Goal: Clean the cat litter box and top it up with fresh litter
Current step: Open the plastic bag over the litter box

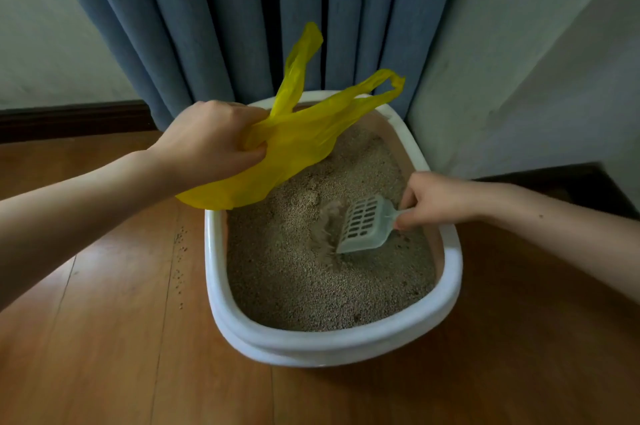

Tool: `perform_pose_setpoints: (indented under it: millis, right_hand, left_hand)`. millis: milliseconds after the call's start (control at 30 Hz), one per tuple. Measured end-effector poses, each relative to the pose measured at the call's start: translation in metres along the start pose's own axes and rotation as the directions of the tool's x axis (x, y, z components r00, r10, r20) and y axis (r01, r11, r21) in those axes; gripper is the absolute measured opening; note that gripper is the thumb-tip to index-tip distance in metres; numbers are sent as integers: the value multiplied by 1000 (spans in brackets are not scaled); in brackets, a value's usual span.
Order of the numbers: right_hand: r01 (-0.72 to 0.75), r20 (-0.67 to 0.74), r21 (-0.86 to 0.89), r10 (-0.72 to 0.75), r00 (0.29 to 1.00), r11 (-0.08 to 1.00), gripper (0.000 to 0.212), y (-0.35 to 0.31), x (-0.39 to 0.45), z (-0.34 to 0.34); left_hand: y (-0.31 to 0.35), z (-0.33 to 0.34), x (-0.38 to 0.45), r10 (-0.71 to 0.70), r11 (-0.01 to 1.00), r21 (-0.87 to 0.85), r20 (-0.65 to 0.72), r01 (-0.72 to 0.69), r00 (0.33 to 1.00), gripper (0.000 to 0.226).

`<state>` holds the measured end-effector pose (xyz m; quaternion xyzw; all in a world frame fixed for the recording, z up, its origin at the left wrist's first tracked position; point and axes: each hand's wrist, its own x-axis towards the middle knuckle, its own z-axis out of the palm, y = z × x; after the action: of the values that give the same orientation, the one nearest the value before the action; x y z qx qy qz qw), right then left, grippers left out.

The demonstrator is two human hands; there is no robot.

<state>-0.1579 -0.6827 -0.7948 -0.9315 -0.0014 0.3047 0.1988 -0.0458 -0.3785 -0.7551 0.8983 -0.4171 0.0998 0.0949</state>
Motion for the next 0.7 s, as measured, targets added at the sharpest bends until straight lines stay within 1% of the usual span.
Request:
perform_pose_setpoints:
  millis: [100,200,233,300,367,467,567,700]
  right_hand:
    - [2,-1,-131,-2,1000,991,29,-4,-2,-9]
    - [24,69,-270,-6,998,963,32,-8,1,-4]
    - [46,88,-349,-17,996,936,35,-9,3,0]
    - [81,90,-527,-39,995,846,36,-12,4,8]
    - [84,71,-625,-51,996,776,34,-11,5,13]
    - [76,77,-599,-37,996,797,32,-6,6,15]
    - [85,77,-587,-49,996,805,32,-5,6,16]
    - [110,69,-673,-86,994,732,29,-5,5,18]
  left_hand:
    - [1,0,0,1,1000,0,-7,-1,1000,37]
    - [5,-1,-1,19,1000,-9,5,-19,1000,26]
    - [6,-1,-1,31,999,-8,1,-31,1000,25]
    - [7,-1,-2,44,999,-5,-13,-44,999,30]
    - [8,-1,-3,47,999,-13,-15,-47,999,37]
    - [8,-1,-5,51,999,-6,7,-51,999,40]
    - [8,1,-7,67,998,15,-5,-67,998,47]
    - [11,1,-5,77,997,16,4,-77,997,49]
